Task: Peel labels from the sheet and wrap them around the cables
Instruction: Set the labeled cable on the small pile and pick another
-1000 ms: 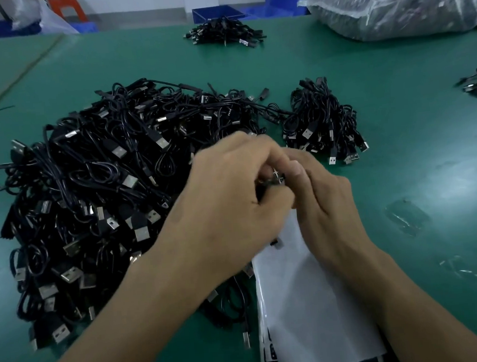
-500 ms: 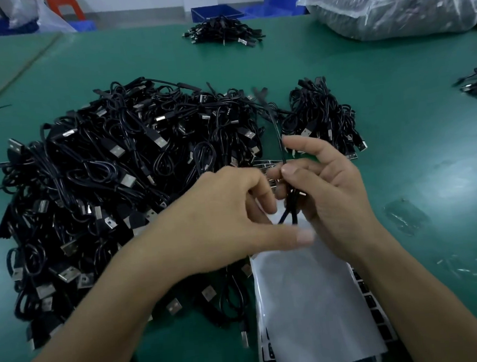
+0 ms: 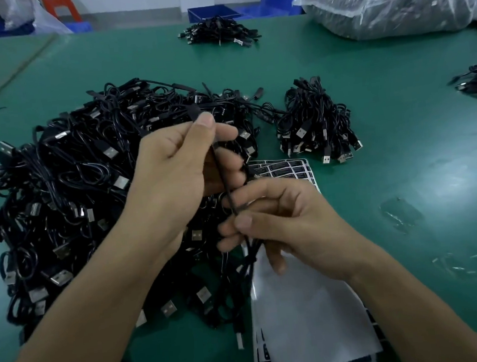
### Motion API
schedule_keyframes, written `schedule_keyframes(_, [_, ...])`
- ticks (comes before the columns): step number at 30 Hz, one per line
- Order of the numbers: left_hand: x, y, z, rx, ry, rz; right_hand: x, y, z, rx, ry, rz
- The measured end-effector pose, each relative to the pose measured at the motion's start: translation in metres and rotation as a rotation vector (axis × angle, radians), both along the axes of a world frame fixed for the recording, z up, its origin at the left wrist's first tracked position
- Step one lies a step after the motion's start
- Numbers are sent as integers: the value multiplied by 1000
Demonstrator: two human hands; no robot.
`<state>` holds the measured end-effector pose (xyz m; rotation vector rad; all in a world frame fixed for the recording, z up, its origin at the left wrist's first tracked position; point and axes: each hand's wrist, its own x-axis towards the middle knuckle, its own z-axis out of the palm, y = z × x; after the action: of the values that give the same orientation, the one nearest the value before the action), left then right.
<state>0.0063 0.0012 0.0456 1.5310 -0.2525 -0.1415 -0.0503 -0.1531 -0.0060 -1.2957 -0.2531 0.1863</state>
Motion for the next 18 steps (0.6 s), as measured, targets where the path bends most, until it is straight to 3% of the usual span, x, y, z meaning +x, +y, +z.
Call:
schedule_keyframes(2, [0,2,1,-18,19,3,1,1,0,-75,-19,-70])
schedule_keyframes(5, [2,6,5,-16,21,12,7,-11,-2,-205,-3,-428])
schedule_keyframes(8, [2,6,2,66,-24,-19,14,-31,-7,-533,-25,-817])
schedule_keyframes(10, [0,2,-4,145,-38,-59,16,-39,-10,-650,-25,-930])
schedule_keyframes(15, [-7,-11,-23,365,-254,-156,14,-42,-15,-894,34,-869])
schedule_keyframes(18, [-5,-16,-37,378,-268,-101,12,-39,-15,-953,54,-781])
